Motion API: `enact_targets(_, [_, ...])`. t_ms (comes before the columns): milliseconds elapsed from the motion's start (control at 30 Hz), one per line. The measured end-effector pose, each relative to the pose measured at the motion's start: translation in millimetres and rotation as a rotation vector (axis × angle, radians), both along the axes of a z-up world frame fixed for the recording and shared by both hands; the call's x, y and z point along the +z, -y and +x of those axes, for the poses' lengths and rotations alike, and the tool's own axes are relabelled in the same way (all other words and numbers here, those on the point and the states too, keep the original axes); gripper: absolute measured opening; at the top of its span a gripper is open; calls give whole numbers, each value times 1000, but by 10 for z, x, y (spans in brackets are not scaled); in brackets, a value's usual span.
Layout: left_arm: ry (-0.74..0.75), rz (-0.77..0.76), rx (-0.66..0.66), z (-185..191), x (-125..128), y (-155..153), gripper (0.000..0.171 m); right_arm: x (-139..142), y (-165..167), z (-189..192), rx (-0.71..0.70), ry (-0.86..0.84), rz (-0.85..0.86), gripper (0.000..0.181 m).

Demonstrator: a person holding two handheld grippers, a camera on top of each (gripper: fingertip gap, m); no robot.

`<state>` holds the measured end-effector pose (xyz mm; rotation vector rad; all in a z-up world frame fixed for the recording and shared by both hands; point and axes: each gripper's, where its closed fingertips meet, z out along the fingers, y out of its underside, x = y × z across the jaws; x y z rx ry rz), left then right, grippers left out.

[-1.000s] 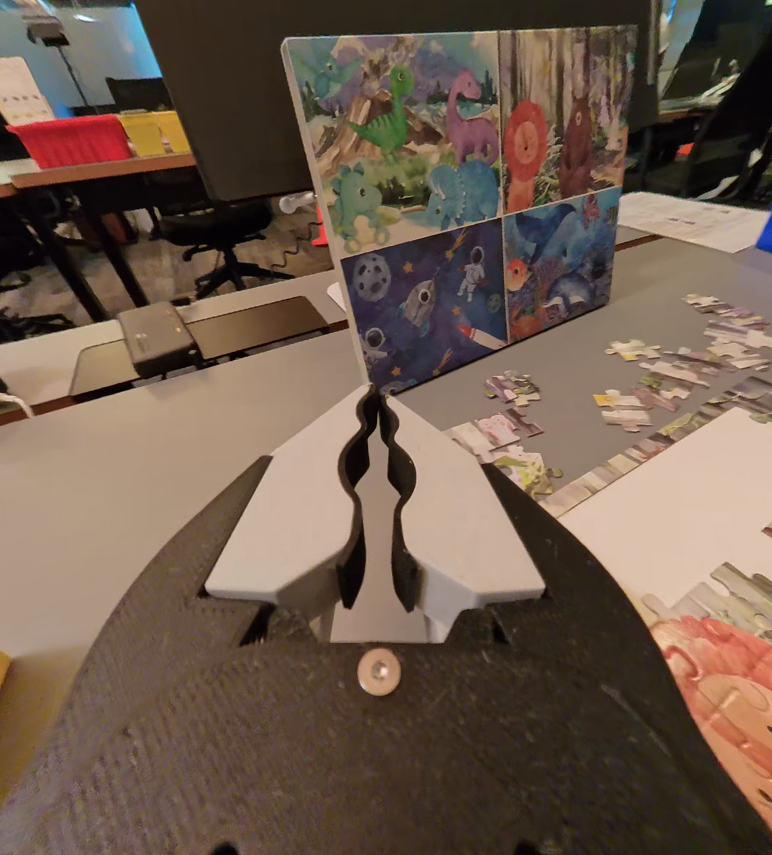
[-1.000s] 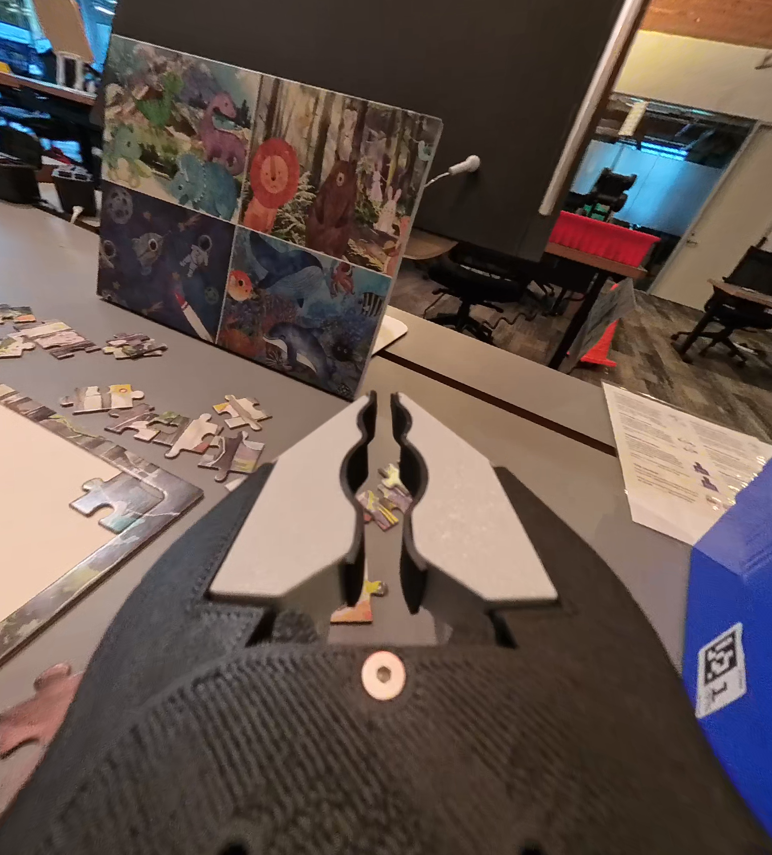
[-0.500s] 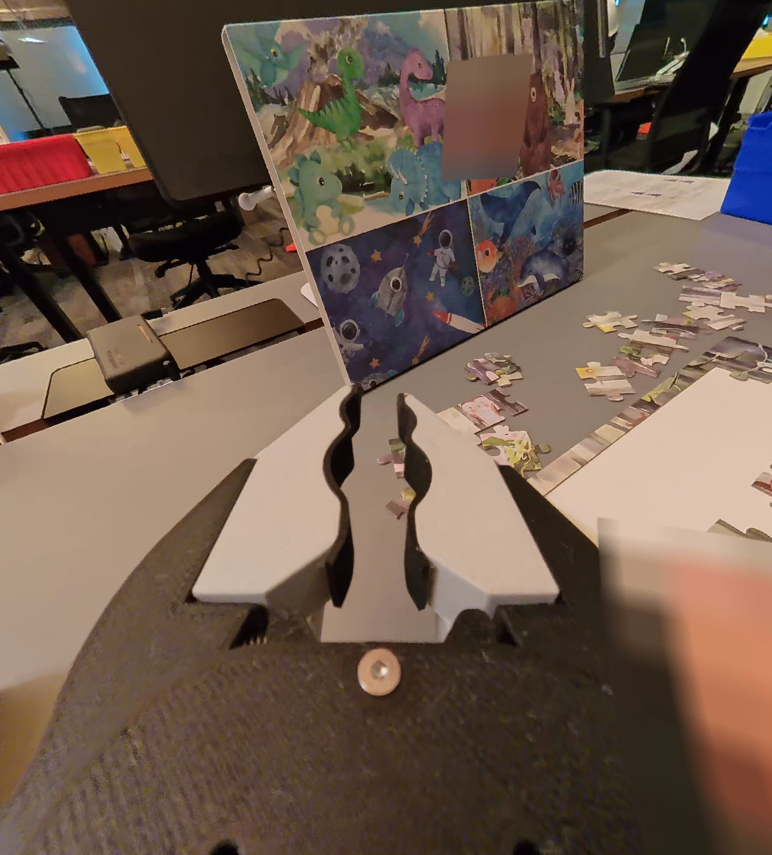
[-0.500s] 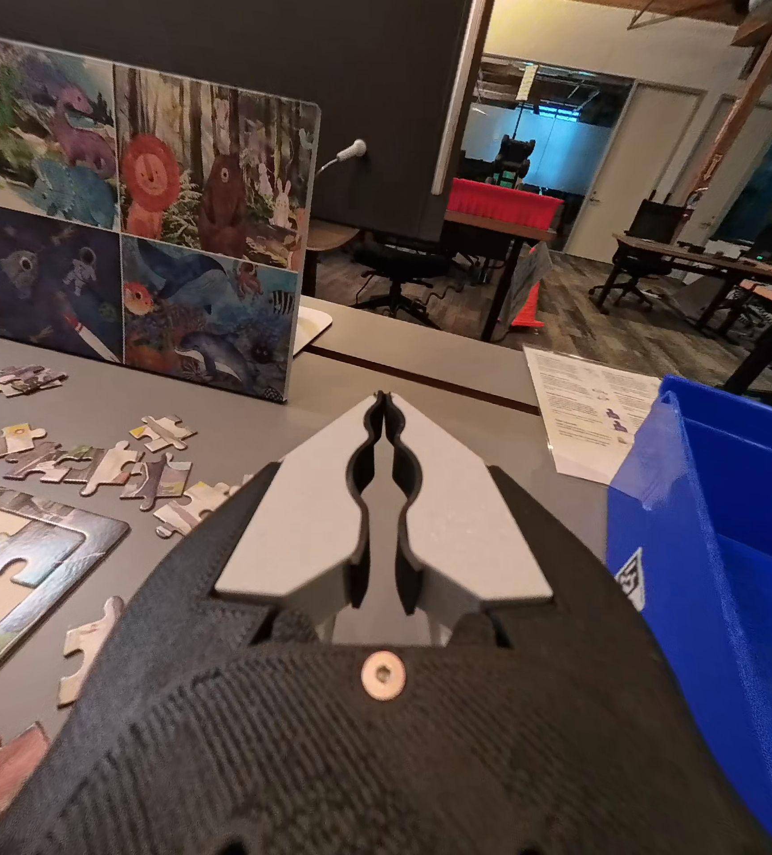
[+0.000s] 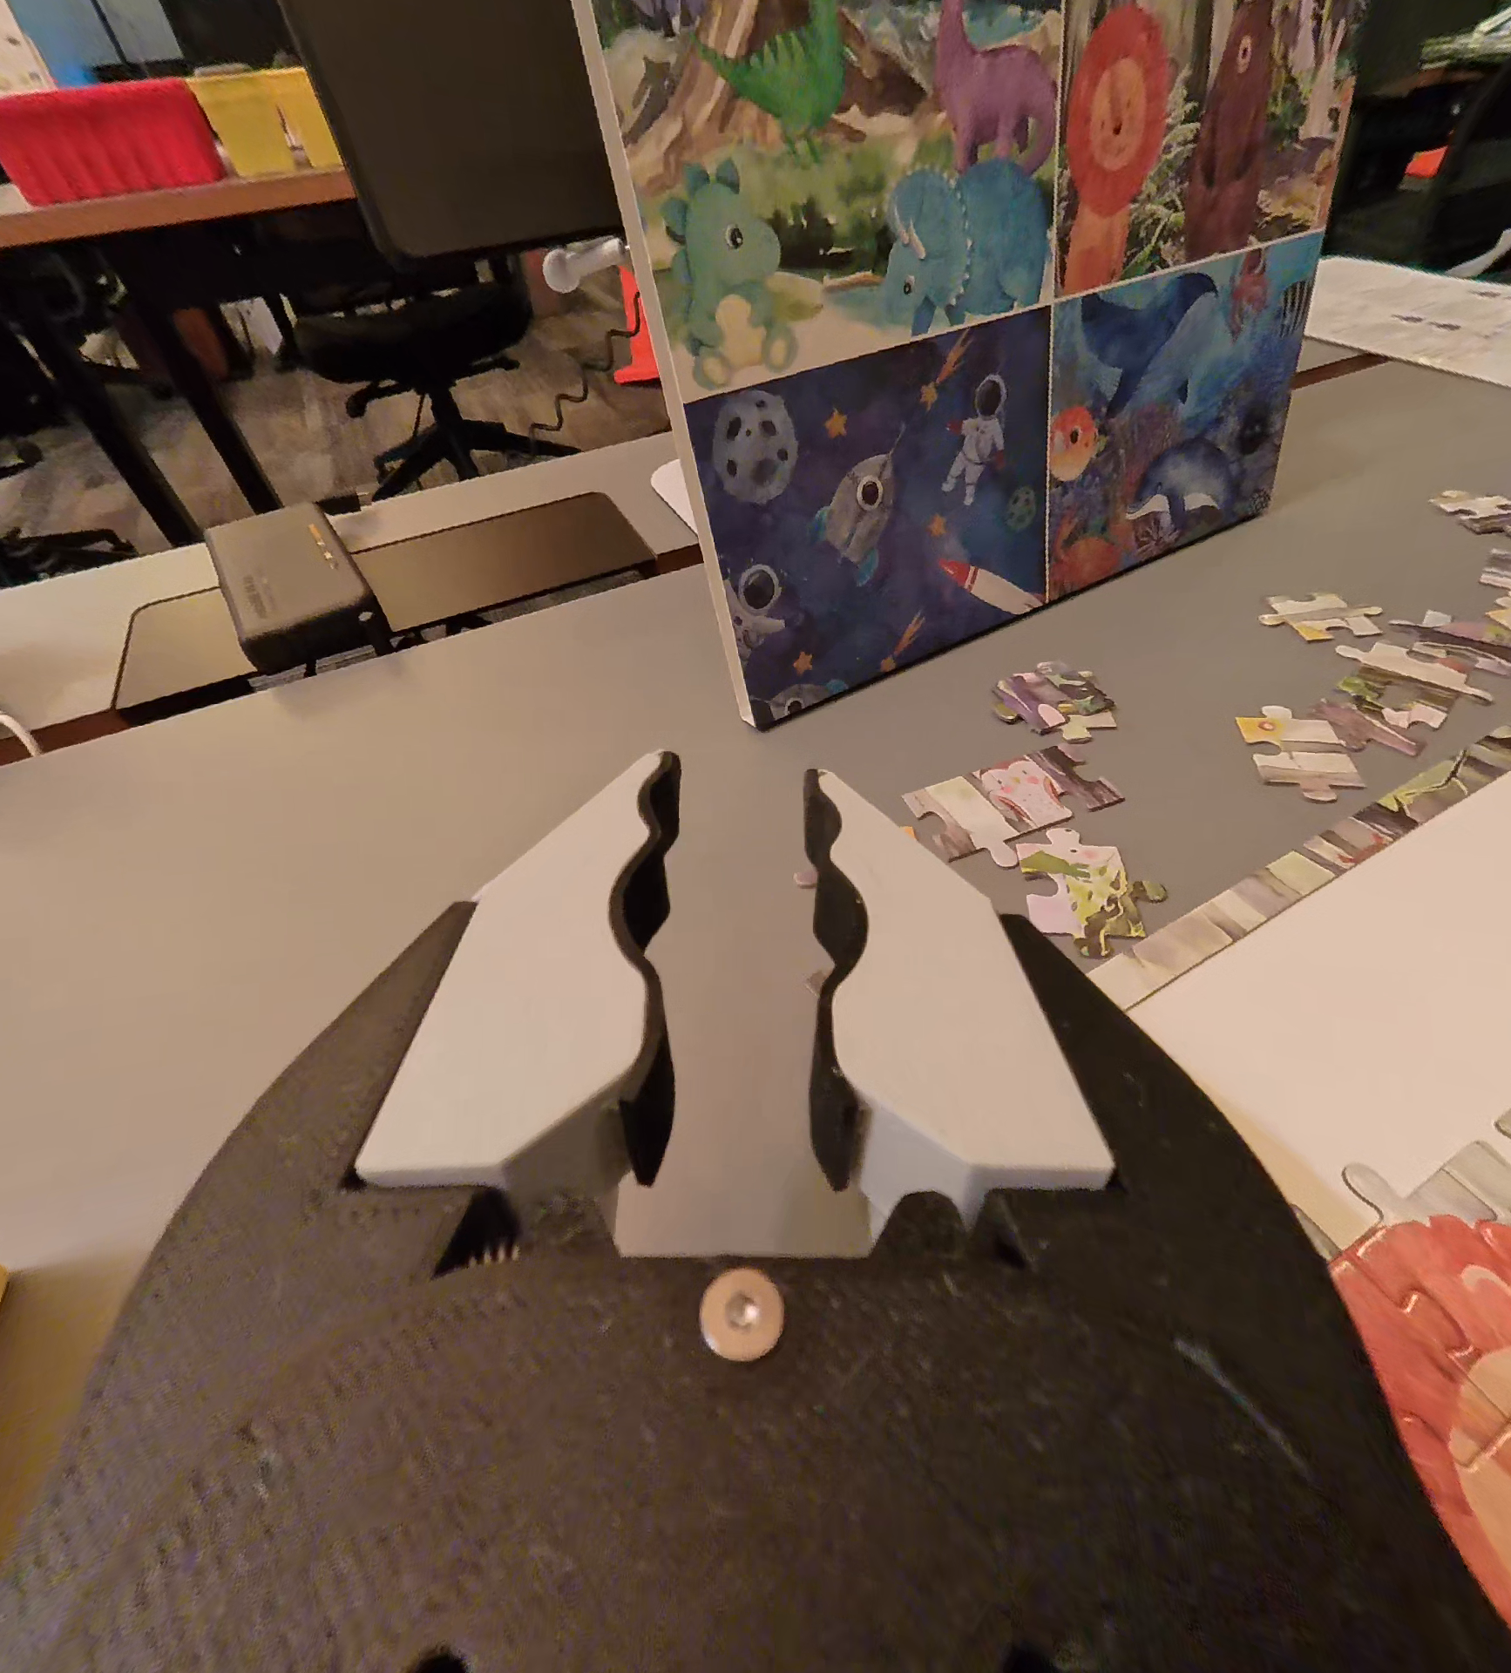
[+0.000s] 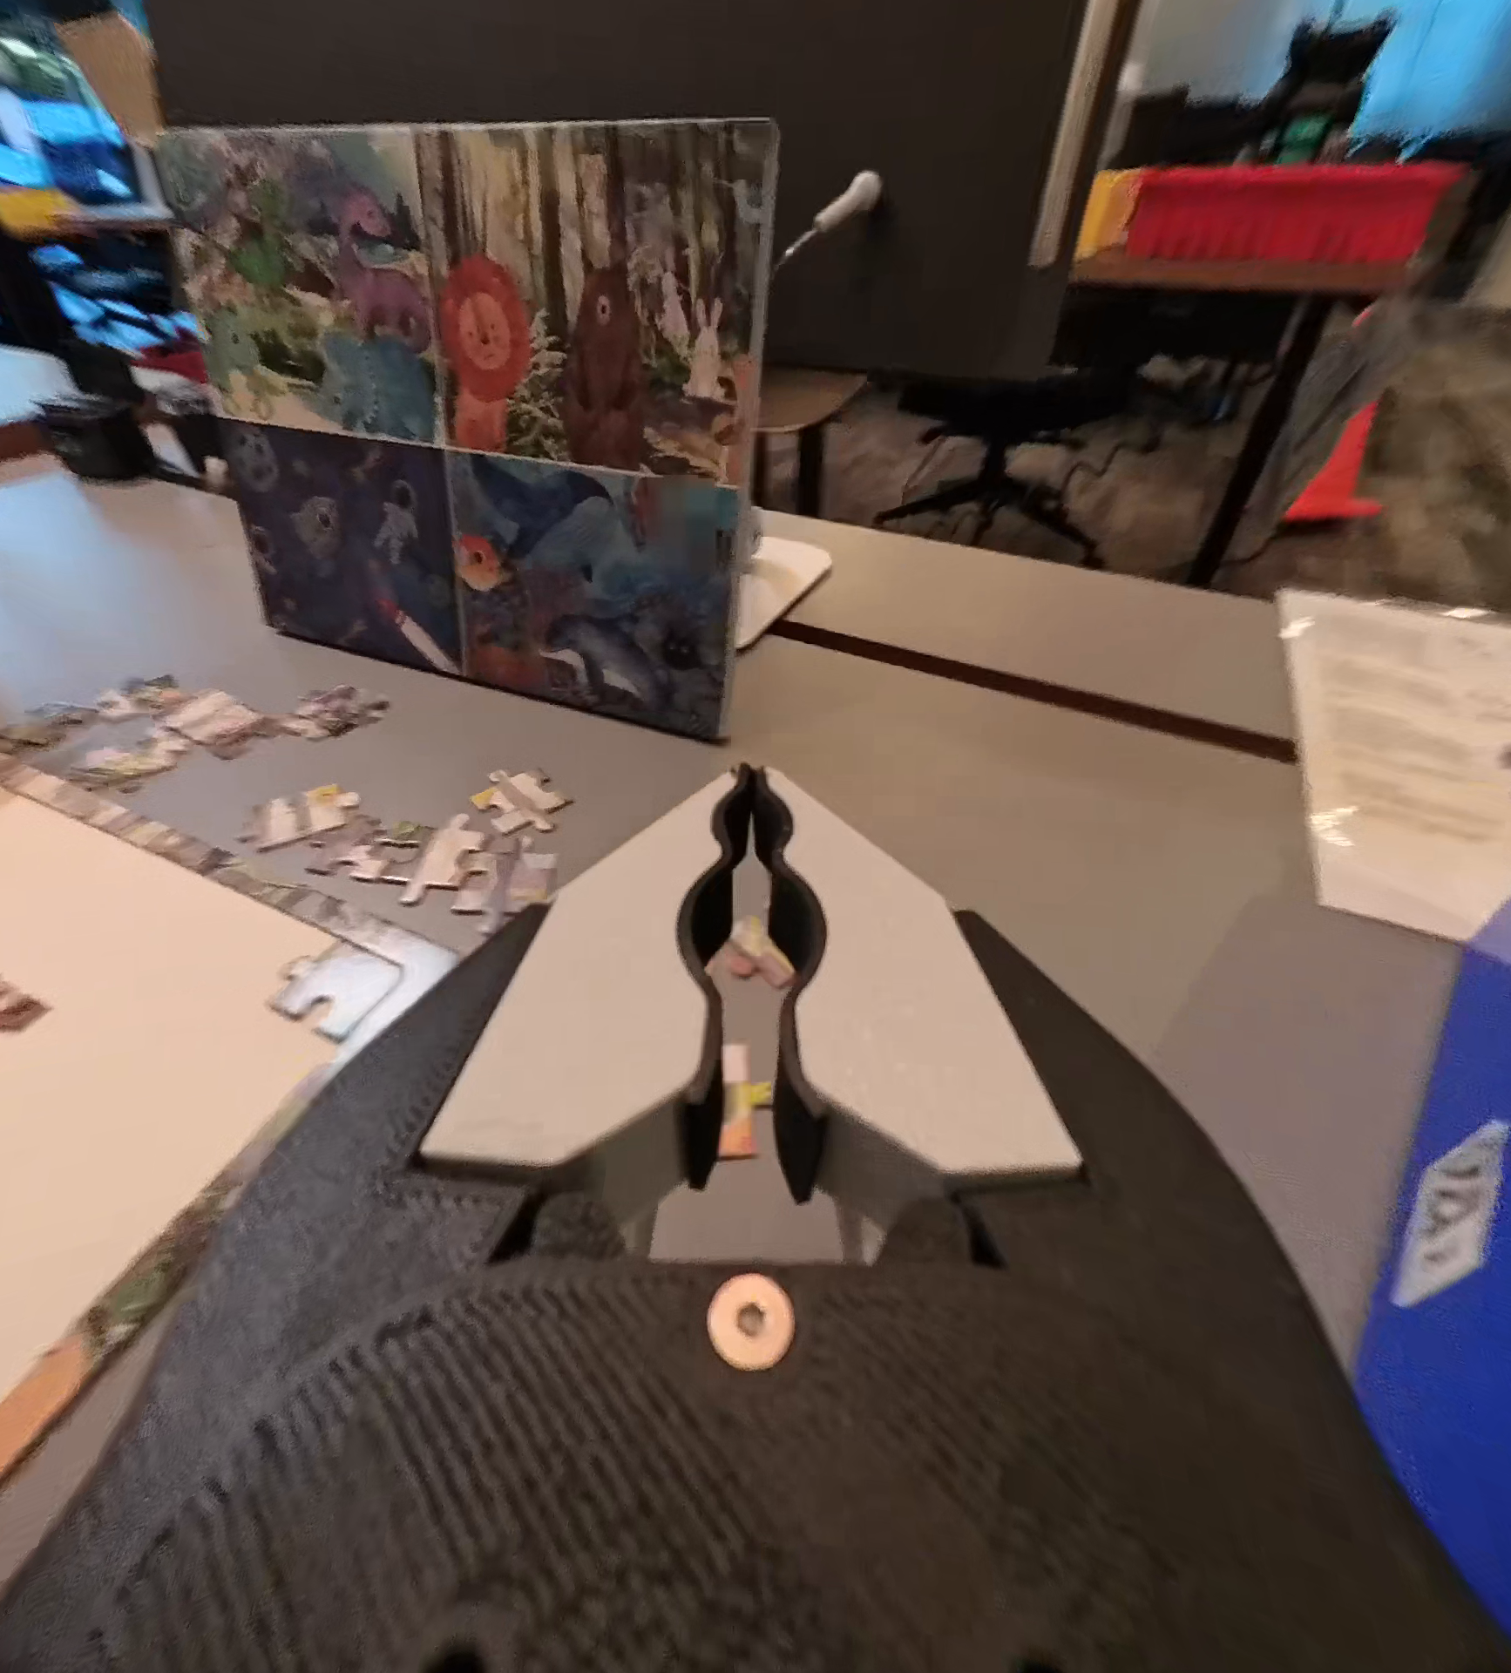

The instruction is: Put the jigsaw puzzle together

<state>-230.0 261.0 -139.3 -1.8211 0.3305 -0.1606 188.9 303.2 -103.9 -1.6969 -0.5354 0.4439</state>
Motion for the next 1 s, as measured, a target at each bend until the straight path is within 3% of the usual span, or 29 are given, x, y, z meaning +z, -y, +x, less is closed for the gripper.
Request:
enact_targets(100, [13, -5, -25, 25, -1, 8, 33, 128, 78, -59, 72, -111, -27, 0])
enact_targets(233, [24, 0, -49, 48, 11, 25, 38, 371, 159, 101, 28, -73, 97, 0])
enact_targets(300, [27, 5, -52, 51, 20, 31, 39, 638, 303, 177, 39, -87, 213, 0])
enact_targets(400, [67, -26, -47, 37, -6, 24, 44, 1136, 618, 367, 77, -255, 369, 0])
enact_targets(467, [122, -74, -85, 80, -46, 38, 47, 1260, 686, 564, 35, -333, 432, 0])
enact_targets(600, [164, -58, -149, 157, 0, 89, 48, 1125, 625, 489, 58, -294, 393, 0])
enact_targets(800, [118, -44, -156, 200, 1, 104, 48, 596, 424, 55, 121, -65, 206, 0])
enact_targets(900, [91, -45, -154, 216, -13, 104, 48, 426, 338, 85, 84, 7, 186, 0])
enact_targets(1000, [71, -25, -147, 226, 3, 120, 50, 427, 318, 152, 68, -22, 179, 0])
